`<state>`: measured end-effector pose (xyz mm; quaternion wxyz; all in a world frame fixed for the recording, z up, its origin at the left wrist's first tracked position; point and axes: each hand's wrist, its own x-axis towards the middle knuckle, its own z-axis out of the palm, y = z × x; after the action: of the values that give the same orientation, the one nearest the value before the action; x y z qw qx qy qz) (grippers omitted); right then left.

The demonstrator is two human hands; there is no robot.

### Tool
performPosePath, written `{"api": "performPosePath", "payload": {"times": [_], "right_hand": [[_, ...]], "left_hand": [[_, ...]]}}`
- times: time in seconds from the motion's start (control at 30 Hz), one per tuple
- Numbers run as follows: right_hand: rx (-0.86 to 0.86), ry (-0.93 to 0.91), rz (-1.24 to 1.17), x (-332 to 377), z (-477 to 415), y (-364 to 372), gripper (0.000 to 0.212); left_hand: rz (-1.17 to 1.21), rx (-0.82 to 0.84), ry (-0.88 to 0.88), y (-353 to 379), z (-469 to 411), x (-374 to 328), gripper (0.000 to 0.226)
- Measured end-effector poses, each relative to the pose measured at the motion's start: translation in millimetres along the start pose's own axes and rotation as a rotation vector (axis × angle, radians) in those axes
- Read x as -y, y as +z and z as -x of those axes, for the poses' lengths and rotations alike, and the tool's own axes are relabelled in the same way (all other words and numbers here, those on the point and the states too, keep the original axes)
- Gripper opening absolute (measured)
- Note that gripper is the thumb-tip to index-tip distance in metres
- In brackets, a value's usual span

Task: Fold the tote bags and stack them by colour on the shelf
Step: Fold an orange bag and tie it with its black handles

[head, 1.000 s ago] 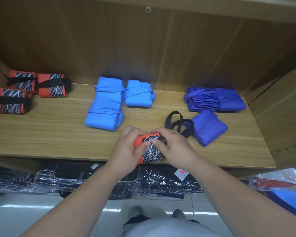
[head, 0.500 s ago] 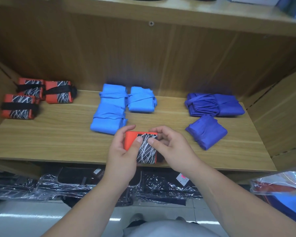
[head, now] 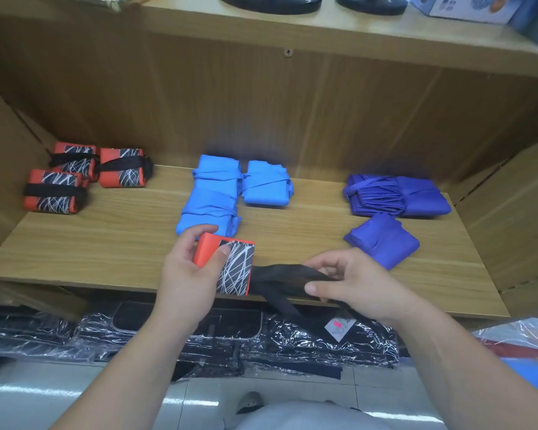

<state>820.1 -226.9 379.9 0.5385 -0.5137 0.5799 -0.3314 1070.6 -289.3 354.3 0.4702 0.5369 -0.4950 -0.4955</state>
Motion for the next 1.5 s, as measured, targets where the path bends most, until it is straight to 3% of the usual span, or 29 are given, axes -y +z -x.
{"api": "performPosePath", "payload": {"times": [0.2, 0.33, 0.5, 0.6, 0.77, 0.87, 0.93, 1.0, 1.1, 1.2, 1.33, 1.4, 1.5], "right_hand": [[-0.059, -0.29, -0.529, 22.2, 6.3, -6.5, 0.053], [-0.04, -0.297, -0.632, 44.4, 12.0, 1.0, 0.044], [-0.02, -0.124, -0.217, 59.1, 24.9, 2.4, 0.032], [0.063, -0.012, 0.094, 57.9, 28.8, 7.5, 0.04], [0.092, -0.11, 0.52, 47.7, 30.4, 18.9, 0.045], [0.073, -0.218, 0.805, 45.7, 29.1, 21.8, 0.052], [0.068, -0.246, 0.857, 39.0, 24.8, 20.8, 0.049], [0.063, -0.229, 0.711, 28.6, 21.4, 17.4, 0.053], [0.045, -0.071, 0.308, 20.2, 13.5, 13.9, 0.081], [0.08, 0.141, -0.371, 29.0, 2.3, 16.7, 0.094], [-0.068, -0.042, -1.059, 46.2, 2.6, 3.9, 0.121], [-0.097, -0.097, -1.179, 53.6, 7.1, -0.4, 0.119], [0.013, -0.145, -1.117, 54.2, 13.5, 3.1, 0.103]], "left_hand": [[-0.203, 0.046, 0.073, -6.7, -0.3, 3.3, 0.033], [-0.209, 0.071, 0.094, 10.6, 3.4, 0.2, 0.034], [-0.037, -0.064, 0.036, 7.8, -5.0, -12.9, 0.031], [0.112, -0.159, 0.042, 5.1, -14.4, -31.6, 0.03], [0.364, -0.266, -0.028, 11.7, -20.5, -57.3, 0.024], [0.568, -0.223, -0.202, 15.9, -17.6, -69.3, 0.018], [0.629, -0.163, -0.249, 18.7, -11.6, -76.3, 0.015], [0.606, -0.075, -0.266, 21.6, -3.8, -78.8, 0.016], [0.53, 0.036, -0.303, 24.6, 7.8, -74.2, 0.016], [0.442, 0.141, -0.306, 24.6, 18.1, -61.4, 0.015], [0.286, 0.105, -0.273, 23.2, 24.3, -37.4, 0.017], [0.235, -0.004, -0.245, 23.3, 22.2, -26.4, 0.017], [0.207, -0.12, -0.223, 24.3, 18.1, -17.7, 0.018]]}}
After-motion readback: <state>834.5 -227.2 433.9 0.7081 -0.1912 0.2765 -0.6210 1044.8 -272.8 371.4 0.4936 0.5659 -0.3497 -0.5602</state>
